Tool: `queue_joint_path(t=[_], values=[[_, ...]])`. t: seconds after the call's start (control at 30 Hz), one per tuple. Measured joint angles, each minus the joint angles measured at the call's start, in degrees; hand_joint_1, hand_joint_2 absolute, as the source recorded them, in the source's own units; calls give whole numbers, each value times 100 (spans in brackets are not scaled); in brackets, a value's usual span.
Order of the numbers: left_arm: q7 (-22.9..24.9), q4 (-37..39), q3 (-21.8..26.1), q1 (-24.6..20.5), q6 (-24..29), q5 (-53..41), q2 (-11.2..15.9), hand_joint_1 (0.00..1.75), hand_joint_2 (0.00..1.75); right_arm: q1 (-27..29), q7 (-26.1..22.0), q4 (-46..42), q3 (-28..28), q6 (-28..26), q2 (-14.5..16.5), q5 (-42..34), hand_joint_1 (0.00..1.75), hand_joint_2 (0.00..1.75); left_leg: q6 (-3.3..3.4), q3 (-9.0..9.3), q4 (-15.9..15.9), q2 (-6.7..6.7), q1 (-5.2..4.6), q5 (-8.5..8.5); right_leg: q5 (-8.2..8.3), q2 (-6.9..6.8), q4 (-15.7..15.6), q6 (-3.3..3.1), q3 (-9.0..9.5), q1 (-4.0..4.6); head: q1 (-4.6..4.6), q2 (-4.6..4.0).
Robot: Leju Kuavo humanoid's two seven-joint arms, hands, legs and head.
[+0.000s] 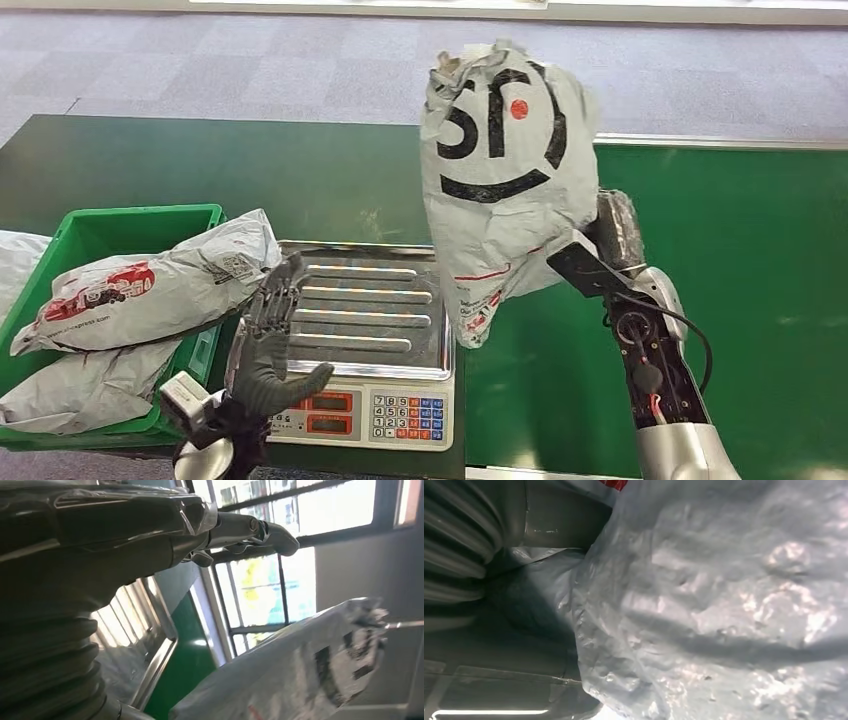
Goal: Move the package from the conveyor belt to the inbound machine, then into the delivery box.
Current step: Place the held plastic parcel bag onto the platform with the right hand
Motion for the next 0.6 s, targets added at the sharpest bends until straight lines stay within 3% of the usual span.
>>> queue_joint_path(t=[0.07, 0.23, 0.6], values=[[-1, -107, 2, -19, 207, 138, -9, 0, 175, -133, 14, 238, 278, 200, 50, 75, 175, 175, 0, -2, 0, -1, 0, 0, 0, -1, 0, 0, -1, 1, 1, 0], [-2, -669, 5, -45, 1044, 436, -44, 0, 175, -867, 472, 1461, 2090, 797, 449, 472, 175, 175, 0, -21, 0, -5, 2, 0, -1, -3, 2, 0, -19, 2, 1, 0], [-1, -953, 25, -34, 1234, 484, -63, 0, 175, -1495, 571, 2250, 3015, 1102, 660, 485, 175, 175, 0, -21, 2, -6, 2, 0, 0, -5, 1, 0, -22, 2, 1, 0]])
